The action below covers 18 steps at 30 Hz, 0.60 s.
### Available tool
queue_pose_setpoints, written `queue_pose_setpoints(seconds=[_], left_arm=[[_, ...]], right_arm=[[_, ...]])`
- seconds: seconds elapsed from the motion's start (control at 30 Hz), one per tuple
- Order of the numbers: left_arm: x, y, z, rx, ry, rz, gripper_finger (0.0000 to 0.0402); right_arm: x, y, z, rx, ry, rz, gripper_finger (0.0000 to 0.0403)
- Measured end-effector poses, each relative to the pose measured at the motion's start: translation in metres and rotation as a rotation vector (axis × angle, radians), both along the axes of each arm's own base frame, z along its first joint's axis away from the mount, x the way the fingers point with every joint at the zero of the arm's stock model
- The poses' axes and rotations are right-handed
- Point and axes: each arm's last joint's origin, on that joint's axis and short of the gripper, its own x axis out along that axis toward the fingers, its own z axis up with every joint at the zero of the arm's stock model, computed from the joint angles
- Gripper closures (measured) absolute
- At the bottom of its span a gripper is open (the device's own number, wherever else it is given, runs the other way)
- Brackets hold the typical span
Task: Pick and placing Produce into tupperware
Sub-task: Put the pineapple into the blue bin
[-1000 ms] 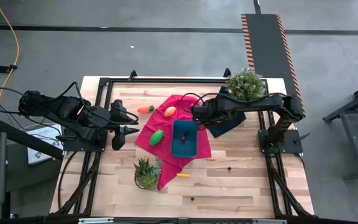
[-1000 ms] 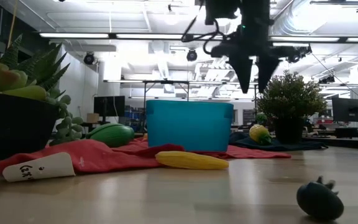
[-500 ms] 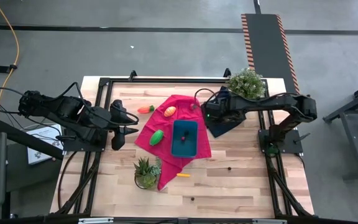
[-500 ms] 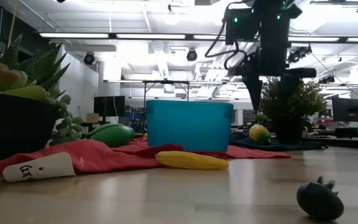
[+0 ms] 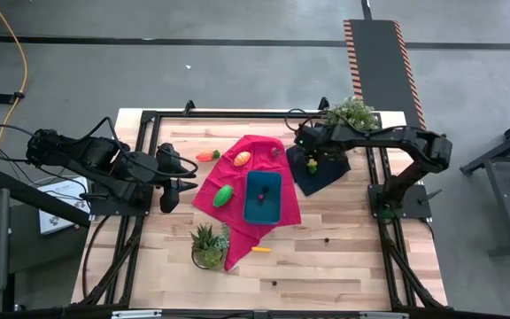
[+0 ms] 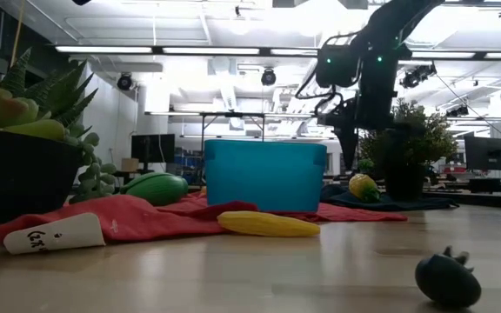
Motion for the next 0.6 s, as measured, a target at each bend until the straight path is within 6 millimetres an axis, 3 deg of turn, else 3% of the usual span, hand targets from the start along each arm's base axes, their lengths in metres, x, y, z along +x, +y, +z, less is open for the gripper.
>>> queue_pose_setpoints(seconds=[0.3,0.6], left_arm=[[0.000,0.000,0.000,0.000,0.004,0.000,0.0273],[0.000,0.000,-0.001,0.003,0.006,0.005,0.0273]], right_arm=[[-0.007,-0.008,-0.009,0.030,0.005,0.013,0.0141],[0.001,-0.011,-0.026,0.052,0.019,0.047,0.0141]])
